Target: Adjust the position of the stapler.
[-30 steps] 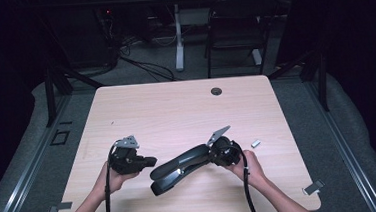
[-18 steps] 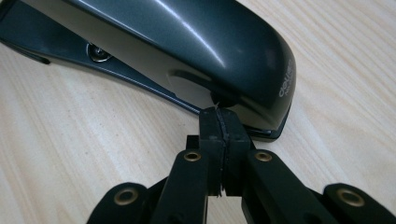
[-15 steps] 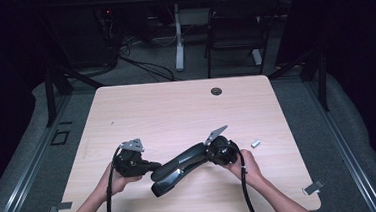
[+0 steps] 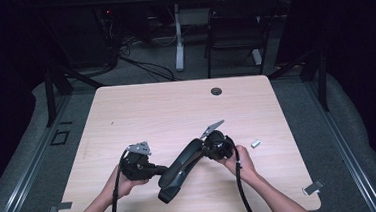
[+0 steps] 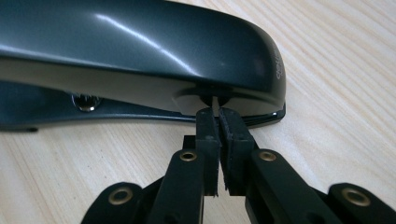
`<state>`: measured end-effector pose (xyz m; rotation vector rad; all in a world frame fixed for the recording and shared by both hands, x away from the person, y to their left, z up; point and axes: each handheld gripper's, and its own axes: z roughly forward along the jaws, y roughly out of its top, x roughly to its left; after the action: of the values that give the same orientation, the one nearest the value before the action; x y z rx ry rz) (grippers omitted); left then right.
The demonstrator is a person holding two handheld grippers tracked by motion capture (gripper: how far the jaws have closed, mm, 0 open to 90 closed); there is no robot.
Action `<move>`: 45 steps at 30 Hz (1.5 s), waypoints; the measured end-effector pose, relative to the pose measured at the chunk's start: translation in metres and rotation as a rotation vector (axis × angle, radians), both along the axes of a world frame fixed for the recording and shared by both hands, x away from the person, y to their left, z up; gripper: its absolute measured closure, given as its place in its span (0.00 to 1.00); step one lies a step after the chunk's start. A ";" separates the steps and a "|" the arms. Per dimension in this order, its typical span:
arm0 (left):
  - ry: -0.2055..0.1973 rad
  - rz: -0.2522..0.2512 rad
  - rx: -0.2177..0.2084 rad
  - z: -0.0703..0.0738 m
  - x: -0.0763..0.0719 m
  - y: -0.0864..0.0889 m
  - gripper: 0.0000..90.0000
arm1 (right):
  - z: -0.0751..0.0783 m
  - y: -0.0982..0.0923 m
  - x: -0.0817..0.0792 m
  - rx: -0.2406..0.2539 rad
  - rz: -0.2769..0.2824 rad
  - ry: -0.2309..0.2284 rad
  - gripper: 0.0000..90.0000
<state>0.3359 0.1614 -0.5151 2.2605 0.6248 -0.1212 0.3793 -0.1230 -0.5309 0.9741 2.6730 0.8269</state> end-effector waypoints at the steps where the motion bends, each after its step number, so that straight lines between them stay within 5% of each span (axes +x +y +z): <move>1: 0.000 0.000 0.000 0.000 0.000 0.000 1.00 | 0.000 0.000 0.000 0.006 0.000 0.004 0.97; 29: -0.017 -0.053 -0.018 0.000 -0.012 -0.040 1.00 | 0.023 0.011 -0.008 0.086 0.036 0.001 0.99; 36: -0.030 -0.008 -0.031 -0.003 -0.010 -0.046 1.00 | 0.022 0.011 -0.008 0.088 0.041 0.015 1.00; 45: -0.013 -0.026 -0.028 -0.008 -0.012 -0.058 1.00 | 0.021 0.009 -0.006 0.100 0.031 0.032 1.00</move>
<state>0.3238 0.1033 -0.5229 2.2410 0.5832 -0.1268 0.3733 -0.1141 -0.5095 0.9781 2.7027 0.9686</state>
